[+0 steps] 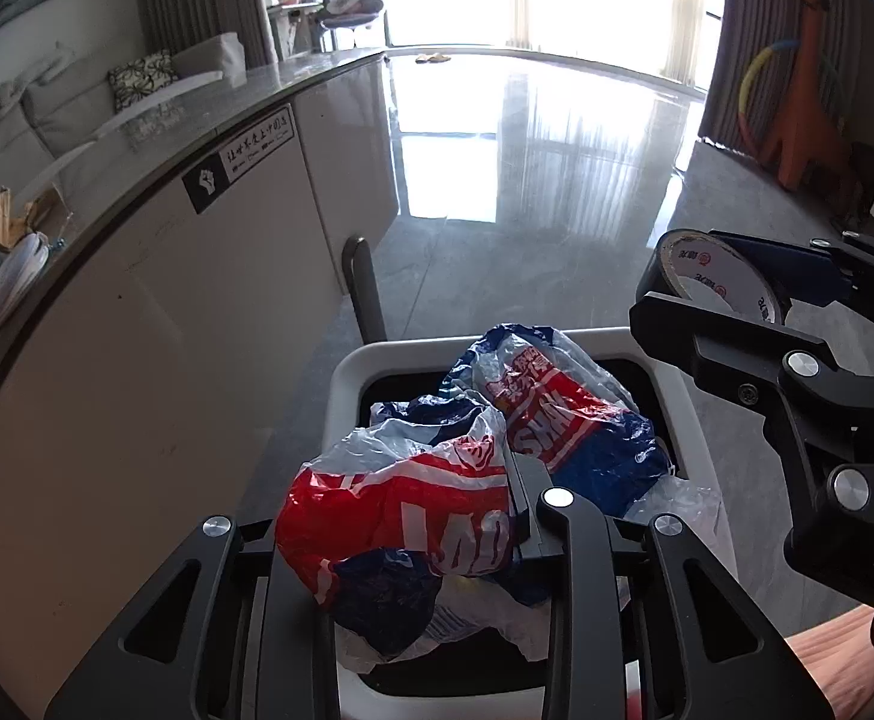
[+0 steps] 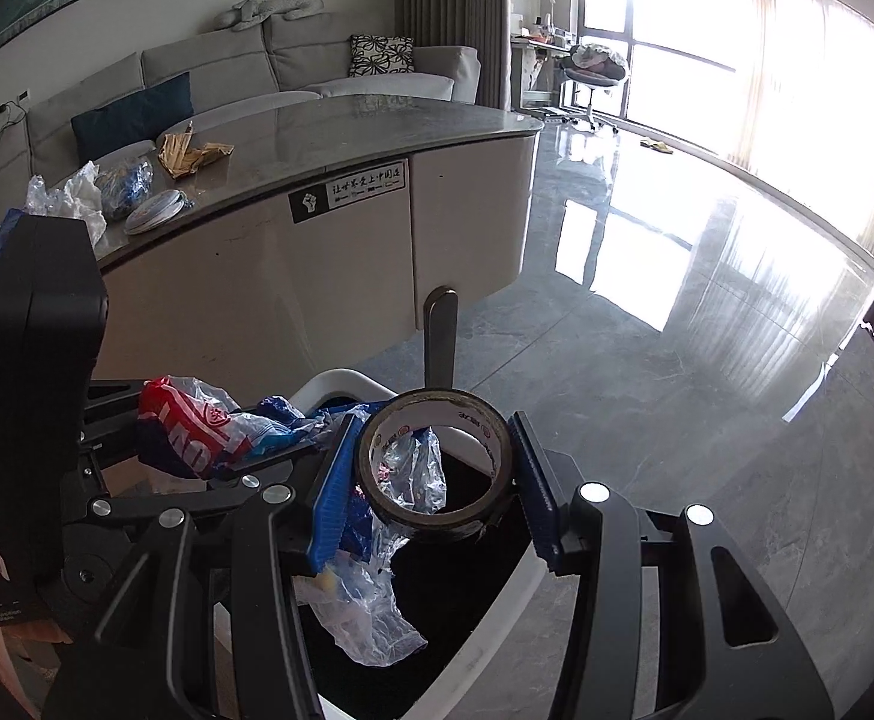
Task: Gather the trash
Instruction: 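Carry the bag over the white bin and open the left gripper, then lower the tape roll into the bin and open the right gripper, then return to the table and grasp the round cartoon tin with the left gripper, then grasp the white cloth with the right gripper while the left gripper holds the tin, then carry the tin and cloth over the white bin with both grippers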
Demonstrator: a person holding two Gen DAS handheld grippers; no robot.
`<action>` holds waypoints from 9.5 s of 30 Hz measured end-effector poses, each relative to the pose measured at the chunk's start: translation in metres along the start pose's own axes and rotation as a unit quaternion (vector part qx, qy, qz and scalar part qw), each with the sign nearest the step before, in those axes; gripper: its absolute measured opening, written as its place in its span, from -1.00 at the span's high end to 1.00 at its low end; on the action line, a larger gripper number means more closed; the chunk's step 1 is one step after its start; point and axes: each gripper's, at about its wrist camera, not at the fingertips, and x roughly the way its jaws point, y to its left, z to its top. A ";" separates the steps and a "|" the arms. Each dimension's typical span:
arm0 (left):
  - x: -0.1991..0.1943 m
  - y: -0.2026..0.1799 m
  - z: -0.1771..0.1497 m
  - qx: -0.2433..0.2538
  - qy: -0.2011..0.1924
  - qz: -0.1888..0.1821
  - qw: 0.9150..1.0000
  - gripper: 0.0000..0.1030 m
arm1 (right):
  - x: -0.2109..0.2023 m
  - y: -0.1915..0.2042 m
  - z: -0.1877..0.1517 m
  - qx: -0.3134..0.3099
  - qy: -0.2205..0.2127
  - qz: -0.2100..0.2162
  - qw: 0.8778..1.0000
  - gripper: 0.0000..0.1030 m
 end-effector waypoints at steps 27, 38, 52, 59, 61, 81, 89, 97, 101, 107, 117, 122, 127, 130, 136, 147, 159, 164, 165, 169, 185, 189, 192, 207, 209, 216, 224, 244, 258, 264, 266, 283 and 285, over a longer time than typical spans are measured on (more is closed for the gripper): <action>-0.041 0.031 0.002 0.020 -0.038 0.079 0.996 -0.90 | 0.014 0.009 0.007 0.008 0.012 0.021 1.000 0.02; -0.040 0.053 0.002 -0.012 -0.030 0.090 0.995 -0.90 | 0.053 0.026 -0.020 -0.022 0.076 0.020 0.997 0.02; -0.017 0.066 0.002 -0.034 -0.006 0.095 0.995 -0.90 | 0.057 0.032 -0.023 -0.028 0.086 0.040 0.995 -0.91; -0.023 0.067 0.004 -0.042 -0.016 0.092 0.995 -0.90 | 0.055 0.028 -0.018 -0.028 0.079 0.028 0.996 -0.91; -0.029 0.069 0.006 -0.045 -0.025 0.093 0.994 -0.90 | 0.049 0.030 -0.012 -0.028 0.066 0.028 0.997 -0.91; -0.142 0.142 0.025 -0.141 -0.160 0.147 0.966 -0.93 | -0.035 0.086 0.078 -0.077 -0.138 0.018 0.987 -0.91; -0.139 0.168 0.033 -0.180 -0.149 0.128 0.964 -0.93 | -0.035 0.108 0.094 -0.094 -0.162 0.017 0.982 -0.91; -0.110 0.183 0.056 -0.168 -0.121 0.108 0.972 -0.93 | -0.014 0.105 0.105 -0.083 -0.150 0.005 0.985 -0.91; -0.090 0.187 0.063 -0.154 -0.104 0.103 0.977 -0.93 | 0.004 0.103 0.106 -0.079 -0.133 -0.002 0.988 -0.91; -0.057 0.197 0.063 -0.156 -0.065 0.097 0.981 -0.93 | 0.028 0.099 0.102 -0.076 -0.107 -0.012 0.991 -0.91; -0.032 0.193 0.060 -0.152 -0.047 0.126 0.979 -0.92 | 0.038 0.085 0.104 -0.056 -0.093 -0.010 0.994 -0.91; -0.029 0.184 0.056 -0.137 -0.051 0.144 0.979 -0.84 | 0.034 0.082 0.103 -0.054 -0.099 -0.009 0.994 -0.91; -0.034 0.170 0.055 -0.117 -0.059 0.133 0.983 -0.27 | 0.030 0.083 0.102 -0.053 -0.104 -0.010 0.993 -0.91; -0.035 0.162 0.056 -0.108 -0.062 0.131 0.984 -0.10 | 0.025 0.083 0.103 -0.051 -0.109 -0.010 0.993 -0.91; -0.049 0.174 0.061 -0.139 -0.076 0.112 0.981 -0.09 | 0.018 0.081 0.104 -0.049 -0.117 -0.009 0.992 -0.91; -0.104 0.165 0.064 -0.131 -0.123 0.146 0.973 -0.09 | 0.010 0.090 0.114 -0.043 -0.132 0.013 0.990 -0.91; -0.179 0.225 0.018 -0.180 -0.123 0.236 0.947 -0.09 | 0.014 0.161 0.137 -0.069 -0.149 0.083 0.983 -0.91; -0.201 0.249 -0.003 -0.196 -0.124 0.268 0.935 -0.09 | 0.032 0.197 0.137 -0.088 -0.134 0.104 0.981 -0.91; -0.205 0.253 -0.006 -0.196 -0.125 0.275 0.933 -0.09 | 0.035 0.204 0.137 -0.094 -0.131 0.108 0.981 -0.91; -0.217 0.268 -0.021 -0.198 -0.126 0.294 0.927 -0.09 | 0.044 0.236 0.135 -0.121 -0.114 0.131 0.977 -0.91; -0.214 0.288 -0.030 -0.209 -0.114 0.281 0.930 -0.10 | 0.075 0.272 0.119 -0.140 -0.054 0.178 0.973 -0.71; -0.212 0.287 -0.031 -0.206 -0.114 0.283 0.930 -0.10 | 0.071 0.276 0.119 -0.145 -0.053 0.184 0.971 -0.42; -0.210 0.288 -0.031 -0.207 -0.111 0.283 0.930 -0.10 | 0.068 0.277 0.118 -0.148 -0.052 0.186 0.970 -0.04; -0.212 0.282 -0.031 -0.198 -0.119 0.286 0.930 -0.10 | -0.002 0.258 0.135 -0.154 -0.131 0.184 0.962 0.83; -0.214 0.278 -0.031 -0.195 -0.123 0.285 0.930 -0.10 | -0.021 0.252 0.140 -0.149 -0.155 0.184 0.959 0.83; -0.219 0.254 -0.031 -0.179 -0.136 0.273 0.935 -0.10 | -0.078 0.226 0.149 -0.140 -0.225 0.172 0.949 0.83; -0.221 0.222 -0.024 -0.164 -0.148 0.251 0.942 -0.10 | -0.115 0.197 0.139 -0.129 -0.257 0.150 0.946 0.83; -0.178 0.097 0.013 -0.109 -0.144 0.145 0.973 -0.10 | -0.129 0.099 0.087 -0.077 -0.244 0.047 0.965 0.83; -0.139 0.016 0.025 -0.037 -0.130 0.088 0.987 -0.10 | -0.131 0.036 0.044 -0.018 -0.217 -0.007 0.976 0.83; -0.114 -0.006 0.023 -0.018 -0.113 0.075 0.991 -0.10 | -0.115 0.020 0.031 -0.004 -0.190 -0.015 0.982 0.82; -0.106 -0.009 0.022 -0.018 -0.107 0.071 0.992 -0.10 | -0.109 0.016 0.026 0.000 -0.180 -0.016 0.983 0.82; -0.039 -0.019 0.004 -0.003 -0.068 0.035 0.997 -0.10 | -0.052 0.006 0.001 0.009 -0.090 -0.023 0.996 0.82; -0.034 -0.018 0.001 -0.003 -0.063 0.031 0.998 -0.10 | -0.045 0.005 0.002 0.010 -0.082 -0.022 0.996 0.81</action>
